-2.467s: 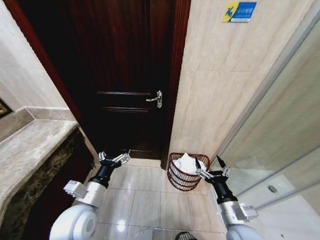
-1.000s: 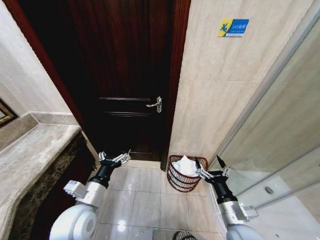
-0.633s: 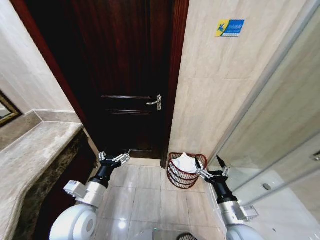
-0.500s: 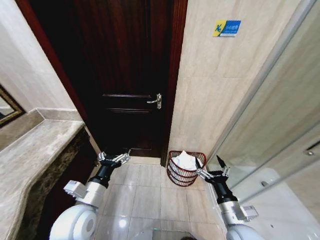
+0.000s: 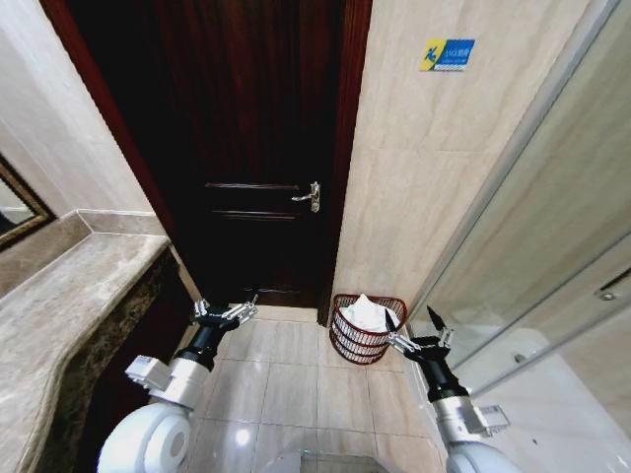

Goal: Discard the used towel into the hamper.

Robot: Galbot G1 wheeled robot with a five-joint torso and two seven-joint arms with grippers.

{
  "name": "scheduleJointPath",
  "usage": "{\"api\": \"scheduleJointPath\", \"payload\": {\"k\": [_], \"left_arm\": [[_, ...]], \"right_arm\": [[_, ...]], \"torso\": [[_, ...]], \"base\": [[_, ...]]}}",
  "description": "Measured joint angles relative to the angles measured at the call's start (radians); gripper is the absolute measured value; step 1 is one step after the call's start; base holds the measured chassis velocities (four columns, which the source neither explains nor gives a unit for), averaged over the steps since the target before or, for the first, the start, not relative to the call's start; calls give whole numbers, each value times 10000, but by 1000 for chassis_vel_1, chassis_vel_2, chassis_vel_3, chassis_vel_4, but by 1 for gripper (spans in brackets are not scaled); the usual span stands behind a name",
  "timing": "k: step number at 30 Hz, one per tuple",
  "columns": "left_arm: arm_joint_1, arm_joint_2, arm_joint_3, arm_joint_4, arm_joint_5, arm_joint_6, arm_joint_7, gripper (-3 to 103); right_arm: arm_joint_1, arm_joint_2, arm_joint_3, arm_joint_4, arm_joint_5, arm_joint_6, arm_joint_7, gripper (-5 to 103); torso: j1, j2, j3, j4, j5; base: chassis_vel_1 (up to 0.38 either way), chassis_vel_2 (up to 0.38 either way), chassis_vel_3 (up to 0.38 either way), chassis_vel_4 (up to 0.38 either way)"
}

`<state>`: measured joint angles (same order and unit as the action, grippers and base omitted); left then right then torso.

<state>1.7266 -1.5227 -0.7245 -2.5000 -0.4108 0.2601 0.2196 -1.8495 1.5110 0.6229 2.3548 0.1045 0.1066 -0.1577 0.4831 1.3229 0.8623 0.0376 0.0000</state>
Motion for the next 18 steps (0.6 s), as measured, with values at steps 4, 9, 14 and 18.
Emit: {"api": "scheduleJointPath", "payload": {"k": [4, 9, 14, 18], "left_arm": [[0, 0, 0, 0, 0, 0, 0, 100], [1, 0, 0, 1, 0, 0, 0, 100], [3, 0, 0, 0, 0, 0, 0, 100], [5, 0, 0, 0, 0, 0, 0, 100]], "right_arm": [[0, 0, 0, 0, 0, 0, 0, 100], [-1, 0, 0, 0, 0, 0, 0, 100], [-3, 0, 0, 1, 0, 0, 0, 100], [-4, 0, 0, 0, 0, 0, 0, 100]], "torso": [[-4, -3, -2, 0, -1], [-10, -6, -6, 0, 0], [-17, -6, -10, 0, -2], [-20, -7, -12, 0, 0]], "base": [[92, -98, -97, 84], [160, -159, -164, 152], [173, -181, -167, 172], [90, -75, -101, 94]]}}
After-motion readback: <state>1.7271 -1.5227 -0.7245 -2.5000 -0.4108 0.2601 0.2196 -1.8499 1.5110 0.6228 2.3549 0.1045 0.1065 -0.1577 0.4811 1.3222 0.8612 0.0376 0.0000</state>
